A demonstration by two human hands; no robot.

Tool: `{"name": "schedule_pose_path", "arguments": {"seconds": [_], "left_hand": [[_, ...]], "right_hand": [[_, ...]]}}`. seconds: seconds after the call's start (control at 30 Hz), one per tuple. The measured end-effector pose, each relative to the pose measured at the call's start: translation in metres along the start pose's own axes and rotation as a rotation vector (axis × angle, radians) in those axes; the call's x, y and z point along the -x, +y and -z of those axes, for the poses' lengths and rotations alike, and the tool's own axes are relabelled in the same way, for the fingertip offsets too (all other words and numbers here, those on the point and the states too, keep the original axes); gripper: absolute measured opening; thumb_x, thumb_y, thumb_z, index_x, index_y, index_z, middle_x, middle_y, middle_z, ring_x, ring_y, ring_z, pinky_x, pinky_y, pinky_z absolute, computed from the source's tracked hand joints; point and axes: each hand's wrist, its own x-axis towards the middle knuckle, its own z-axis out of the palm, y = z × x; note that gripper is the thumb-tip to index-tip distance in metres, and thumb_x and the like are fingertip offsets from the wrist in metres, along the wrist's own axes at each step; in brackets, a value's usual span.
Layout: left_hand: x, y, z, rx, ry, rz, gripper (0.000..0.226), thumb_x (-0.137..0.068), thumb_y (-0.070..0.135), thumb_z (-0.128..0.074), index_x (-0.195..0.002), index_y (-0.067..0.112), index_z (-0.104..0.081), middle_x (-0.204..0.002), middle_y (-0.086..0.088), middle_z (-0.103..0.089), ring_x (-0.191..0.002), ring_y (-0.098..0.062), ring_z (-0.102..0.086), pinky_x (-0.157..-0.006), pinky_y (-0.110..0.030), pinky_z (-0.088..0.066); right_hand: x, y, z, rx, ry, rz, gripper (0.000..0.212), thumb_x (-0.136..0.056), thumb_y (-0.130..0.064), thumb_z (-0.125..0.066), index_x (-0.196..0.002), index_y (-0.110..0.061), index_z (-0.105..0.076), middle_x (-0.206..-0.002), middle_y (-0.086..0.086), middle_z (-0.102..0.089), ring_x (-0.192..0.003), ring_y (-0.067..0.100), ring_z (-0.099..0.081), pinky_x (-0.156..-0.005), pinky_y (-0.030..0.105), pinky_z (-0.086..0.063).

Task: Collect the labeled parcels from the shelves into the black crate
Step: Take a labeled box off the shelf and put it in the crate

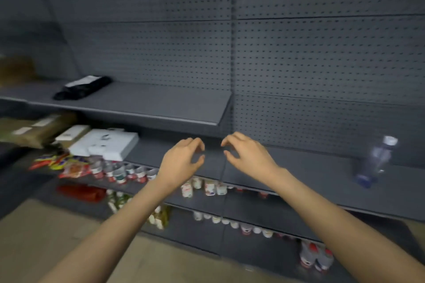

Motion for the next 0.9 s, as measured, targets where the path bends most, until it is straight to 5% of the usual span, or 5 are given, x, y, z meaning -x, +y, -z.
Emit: {"name": "schedule_pose_path", "arguments": {"seconds": [0.33, 0.57, 0.9], "left_hand": [[0.115, -0.172, 0.13, -0.219, 0.091, 0.271, 0.015, -0.082, 0.029, -0.059, -0.093, 0.023, -0.052, -0.087, 0.006, -0.058, -0.086, -0.013, -0.053, -0.061, -0.025, -0.036], [0.182, -0.261, 0.204, -0.114, 0.184, 0.613, 0.01, -0.08, 0.027, -0.061, -0.087, 0.026, -0.055, -0.085, 0.012, -0.06, -0.08, -0.006, -0.055, -0.07, -0.033, -0.047], [0.231, -0.409, 0.258, -0.387, 0.161, 0.733, 0.016, -0.082, 0.031, -0.056, -0.096, 0.024, -0.053, -0.093, 0.009, -0.057, -0.092, -0.011, -0.053, -0.072, -0.027, -0.042]], "right_hand": [[-0.115, -0.197, -0.113, -0.132, -0.07, 0.338, 0.024, -0.093, -0.026, -0.052, -0.117, -0.023, -0.056, -0.115, -0.005, -0.056, -0.103, 0.015, -0.056, -0.08, 0.035, -0.049], [-0.18, -0.319, -0.177, -0.2, -0.13, 0.531, 0.022, -0.091, -0.028, -0.053, -0.113, -0.026, -0.056, -0.112, -0.006, -0.061, -0.102, 0.016, -0.056, -0.073, 0.029, -0.041], [-0.287, -0.438, -0.285, -0.326, -0.223, 0.681, 0.018, -0.091, -0.029, -0.054, -0.109, -0.03, -0.056, -0.104, -0.013, -0.059, -0.091, 0.006, -0.053, -0.069, 0.022, -0.035]]}}
